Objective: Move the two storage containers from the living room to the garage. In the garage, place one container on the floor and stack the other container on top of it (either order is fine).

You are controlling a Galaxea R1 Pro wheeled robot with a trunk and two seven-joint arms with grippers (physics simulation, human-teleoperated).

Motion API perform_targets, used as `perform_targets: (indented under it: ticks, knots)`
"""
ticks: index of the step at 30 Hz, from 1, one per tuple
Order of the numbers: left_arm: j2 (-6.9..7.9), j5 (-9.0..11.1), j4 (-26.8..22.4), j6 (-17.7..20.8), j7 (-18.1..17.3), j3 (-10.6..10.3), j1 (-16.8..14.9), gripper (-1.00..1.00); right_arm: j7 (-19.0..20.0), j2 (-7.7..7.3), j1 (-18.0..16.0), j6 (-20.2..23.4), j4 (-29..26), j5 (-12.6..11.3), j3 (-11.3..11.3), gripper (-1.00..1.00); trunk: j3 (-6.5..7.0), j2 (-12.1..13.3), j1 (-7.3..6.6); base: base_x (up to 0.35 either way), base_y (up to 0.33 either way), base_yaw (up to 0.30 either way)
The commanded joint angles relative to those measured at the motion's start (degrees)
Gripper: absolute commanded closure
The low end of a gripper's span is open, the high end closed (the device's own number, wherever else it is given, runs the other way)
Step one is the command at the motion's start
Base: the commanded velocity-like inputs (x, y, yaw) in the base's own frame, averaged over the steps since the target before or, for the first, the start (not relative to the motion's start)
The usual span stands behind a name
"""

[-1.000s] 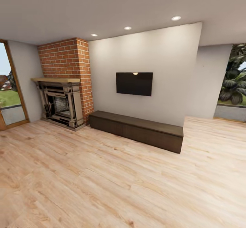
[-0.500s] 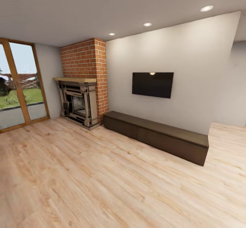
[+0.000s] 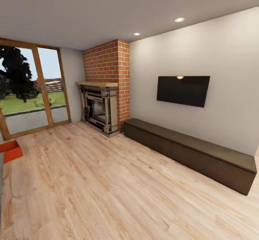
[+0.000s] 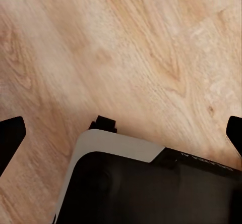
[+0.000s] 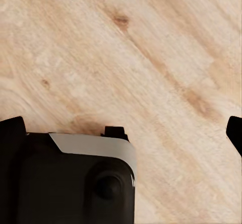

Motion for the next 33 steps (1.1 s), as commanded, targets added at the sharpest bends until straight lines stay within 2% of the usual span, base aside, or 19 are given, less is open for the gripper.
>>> perform_targets:
  ticks: [1, 33]
  knots:
    - [-0.02, 0.4, 0.0, -0.1, 0.1, -0.5, 0.0, -1.00, -0.3, 0.00, -0.1, -0.3, 0.2, 0.6, -0.5, -1.00, -0.08, -0.1, 0.04, 0.321, 0.000, 0.289]
    - [0.12, 0.3, 0.0, 0.0, 0.1, -0.5, 0.0, -1.00, -0.4, 0.00, -0.1, -0.3, 0.2, 0.5, -0.5, -1.00, -0.08, -0.1, 0.04, 0.321, 0.000, 0.289]
